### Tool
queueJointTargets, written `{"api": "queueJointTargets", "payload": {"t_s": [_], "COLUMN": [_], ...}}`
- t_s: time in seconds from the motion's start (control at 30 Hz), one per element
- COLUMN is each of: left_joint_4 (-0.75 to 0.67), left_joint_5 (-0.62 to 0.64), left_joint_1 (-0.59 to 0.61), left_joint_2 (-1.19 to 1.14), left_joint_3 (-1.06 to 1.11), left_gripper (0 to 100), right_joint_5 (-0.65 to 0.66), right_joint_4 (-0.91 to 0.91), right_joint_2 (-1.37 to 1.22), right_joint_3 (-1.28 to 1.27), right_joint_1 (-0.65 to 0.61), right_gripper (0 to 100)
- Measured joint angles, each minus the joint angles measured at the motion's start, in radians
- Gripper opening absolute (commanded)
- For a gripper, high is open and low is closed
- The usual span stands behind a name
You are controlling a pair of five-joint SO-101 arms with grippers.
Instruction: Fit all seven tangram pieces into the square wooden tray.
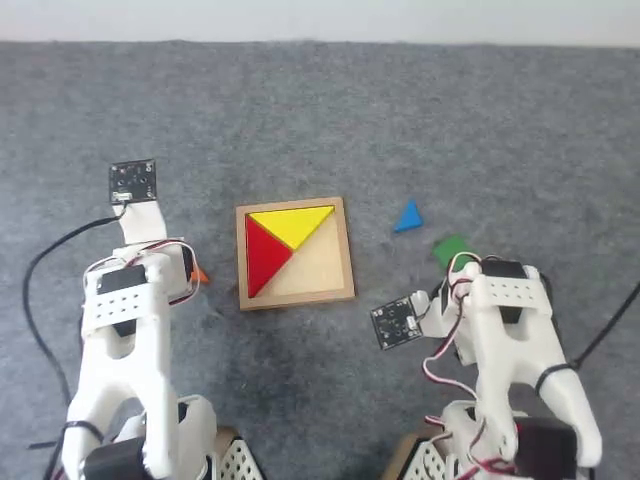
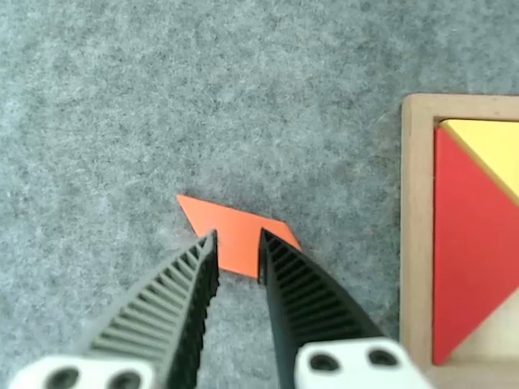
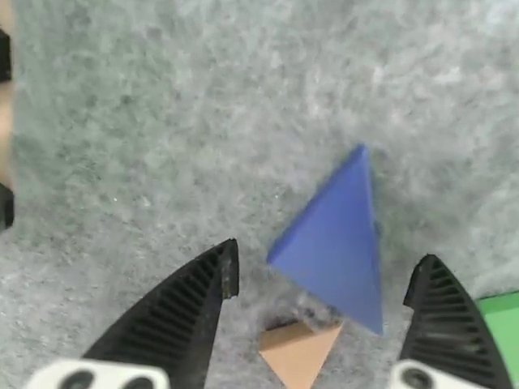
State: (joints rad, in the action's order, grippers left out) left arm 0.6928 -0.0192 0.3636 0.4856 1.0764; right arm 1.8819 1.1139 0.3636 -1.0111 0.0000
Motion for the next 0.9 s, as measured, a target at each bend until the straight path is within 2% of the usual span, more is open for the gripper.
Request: {"api": "queueJointTargets", "payload": {"t_s": [0.17,0.5,0.67,0.7,0.9], "left_joint_4": [0.0,0.0,0.0,0.0,0.0], "left_joint_5": [0.0,-0.02,-0.02,-0.02,-0.02], "left_joint_1": [0.0,-0.023,-0.023,-0.023,-0.023], "left_joint_2": [0.0,0.0,0.0,0.0,0.0], "left_joint_3": [0.0,0.0,0.0,0.0,0.0], "left_gripper": [8,8,8,8,8], "right_joint_5": [0.069,0.084,0.041,0.04,0.035], "right_joint_4": [-0.026,-0.089,-0.144,-0.149,-0.184], "right_joint_2": [-0.051,-0.08,-0.081,-0.081,-0.08], "right_joint_3": [0.0,0.0,-0.002,-0.002,0.003], "right_joint_1": [0.041,0.052,0.051,0.051,0.041], "right_gripper": [32.9,32.2,16.3,16.0,25.1]}}
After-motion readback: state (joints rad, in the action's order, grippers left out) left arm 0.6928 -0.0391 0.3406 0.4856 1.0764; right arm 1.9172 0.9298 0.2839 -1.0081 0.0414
